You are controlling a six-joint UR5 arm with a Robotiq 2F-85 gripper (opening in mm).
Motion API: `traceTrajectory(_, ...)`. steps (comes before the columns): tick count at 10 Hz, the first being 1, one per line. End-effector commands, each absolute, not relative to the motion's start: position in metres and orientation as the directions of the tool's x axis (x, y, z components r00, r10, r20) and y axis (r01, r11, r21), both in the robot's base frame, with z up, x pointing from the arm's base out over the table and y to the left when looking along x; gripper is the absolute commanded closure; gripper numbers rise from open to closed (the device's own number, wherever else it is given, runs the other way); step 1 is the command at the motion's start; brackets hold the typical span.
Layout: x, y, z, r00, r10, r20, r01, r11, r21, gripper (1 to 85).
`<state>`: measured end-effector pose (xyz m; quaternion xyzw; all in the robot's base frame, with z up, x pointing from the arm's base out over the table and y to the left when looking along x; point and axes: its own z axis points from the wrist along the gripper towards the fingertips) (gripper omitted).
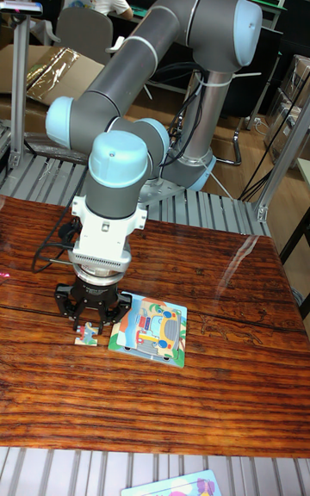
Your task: Assemble one piece of a puzzle
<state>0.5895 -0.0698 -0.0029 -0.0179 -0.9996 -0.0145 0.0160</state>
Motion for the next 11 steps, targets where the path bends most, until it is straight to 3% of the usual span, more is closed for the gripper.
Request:
traceTrajectory(1,0.584,-0.067,0.007,-0.997,0.058,0.058,0.061,0.997,0.047,62.0)
traceTrajectory(5,0.582,-0.077,0.01,-0.995,0.072,0.071,0.073,0.997,0.011,80.0)
traceTrajectory(7,0.582,-0.075,0.015,-0.994,0.079,0.072,0.079,0.997,0.003,84.0)
traceTrajectory(11,0.588,-0.042,0.038,-0.992,0.099,0.078,0.102,0.994,0.035,84.3)
